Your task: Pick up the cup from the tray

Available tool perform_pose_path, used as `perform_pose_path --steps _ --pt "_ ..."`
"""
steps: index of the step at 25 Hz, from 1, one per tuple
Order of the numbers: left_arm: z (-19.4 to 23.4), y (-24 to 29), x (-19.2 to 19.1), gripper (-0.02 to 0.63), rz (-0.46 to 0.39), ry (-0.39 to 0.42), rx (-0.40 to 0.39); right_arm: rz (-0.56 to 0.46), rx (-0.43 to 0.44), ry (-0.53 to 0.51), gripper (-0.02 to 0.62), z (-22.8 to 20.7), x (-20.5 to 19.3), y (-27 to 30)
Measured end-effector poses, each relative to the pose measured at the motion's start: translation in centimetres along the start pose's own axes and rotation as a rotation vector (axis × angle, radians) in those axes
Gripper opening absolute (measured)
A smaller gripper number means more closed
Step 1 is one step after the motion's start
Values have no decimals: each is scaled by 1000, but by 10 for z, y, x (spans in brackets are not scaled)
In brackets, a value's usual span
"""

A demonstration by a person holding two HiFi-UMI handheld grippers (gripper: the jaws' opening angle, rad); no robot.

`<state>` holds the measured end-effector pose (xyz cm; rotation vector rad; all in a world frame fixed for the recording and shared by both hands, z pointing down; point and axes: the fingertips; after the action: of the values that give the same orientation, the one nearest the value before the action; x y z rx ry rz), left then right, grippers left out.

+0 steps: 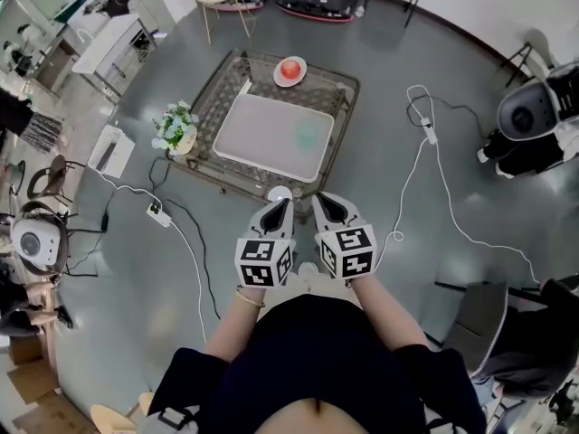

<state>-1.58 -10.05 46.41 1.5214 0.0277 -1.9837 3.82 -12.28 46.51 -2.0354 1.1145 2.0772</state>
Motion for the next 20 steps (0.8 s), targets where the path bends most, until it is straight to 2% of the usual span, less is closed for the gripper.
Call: perform_pose_path --steps 10,20 --pt "28 37 -2 9 65 -27 4 61 -62 60 11 -33 -1 43" --pt "70 79 -9 9 128 -47 -11 109 -124 107 11 -45 -5 92"
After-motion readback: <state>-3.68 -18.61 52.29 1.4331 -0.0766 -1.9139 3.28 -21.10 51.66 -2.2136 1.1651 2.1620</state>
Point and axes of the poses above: the fingertips, and each gripper's own axes: y forward along the fingers, z to its left, x out of its top, and after that the axes turned 14 degrees about -x, right-handed
